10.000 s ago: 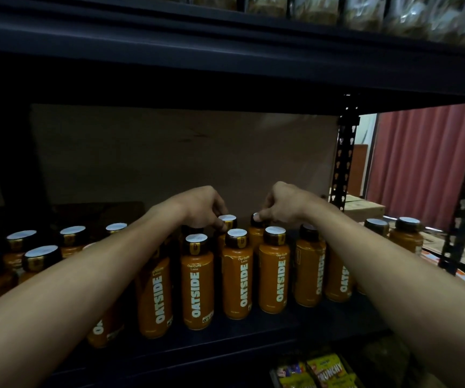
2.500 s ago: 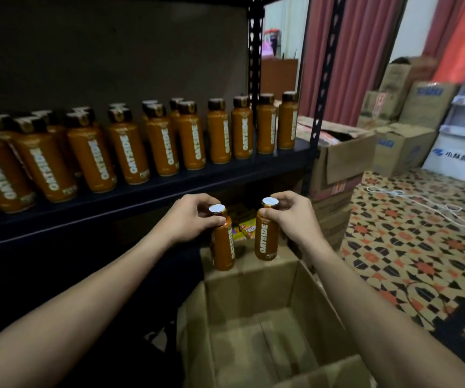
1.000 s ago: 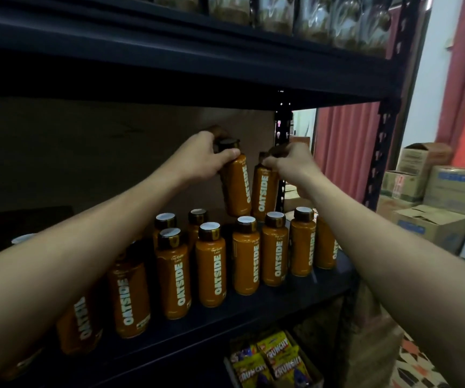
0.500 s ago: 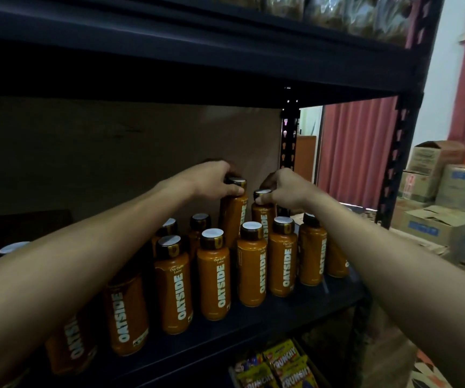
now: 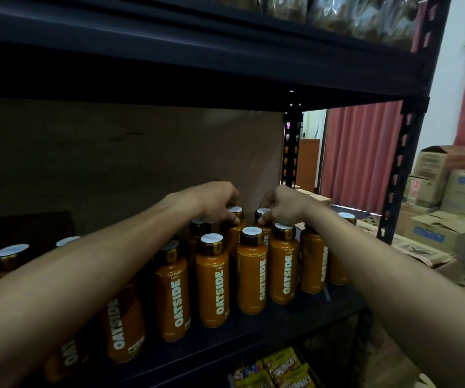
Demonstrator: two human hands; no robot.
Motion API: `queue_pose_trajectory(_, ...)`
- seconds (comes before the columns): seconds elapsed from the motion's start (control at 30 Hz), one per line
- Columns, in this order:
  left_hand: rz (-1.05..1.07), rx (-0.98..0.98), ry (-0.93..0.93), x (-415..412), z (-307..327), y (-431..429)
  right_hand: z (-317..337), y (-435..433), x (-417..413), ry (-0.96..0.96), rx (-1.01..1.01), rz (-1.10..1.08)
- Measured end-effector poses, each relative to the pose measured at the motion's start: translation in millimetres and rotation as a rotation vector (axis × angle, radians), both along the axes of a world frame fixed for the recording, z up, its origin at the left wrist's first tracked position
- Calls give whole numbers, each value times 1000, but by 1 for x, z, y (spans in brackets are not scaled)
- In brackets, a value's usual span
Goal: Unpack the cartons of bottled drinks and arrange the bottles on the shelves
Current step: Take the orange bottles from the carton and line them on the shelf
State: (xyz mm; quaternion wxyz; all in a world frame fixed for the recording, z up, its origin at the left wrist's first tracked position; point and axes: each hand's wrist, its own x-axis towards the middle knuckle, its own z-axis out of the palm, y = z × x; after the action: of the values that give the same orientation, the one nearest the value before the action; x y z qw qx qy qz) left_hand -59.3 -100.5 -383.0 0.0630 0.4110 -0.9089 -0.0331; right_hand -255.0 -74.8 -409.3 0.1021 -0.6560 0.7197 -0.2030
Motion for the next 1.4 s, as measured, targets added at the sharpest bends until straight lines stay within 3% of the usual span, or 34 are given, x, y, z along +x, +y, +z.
queue_pose_trajectory(0.23,-24,-5,-39,-3,-6,-3,3,8,-8,-36,19,34)
queue_pose_trajectory(0.6,-3,72,-30,-8,-7,-12,6,11,-22,-73,-169,33)
queue_pose_trajectory(0.93,97,132,-9,1,-2,-15,4,12,-5,26,-48,-16)
queue_pose_trajectory(1.4,56,129,-57,-1,-5,-17,-2,7,-8,39,-32,22)
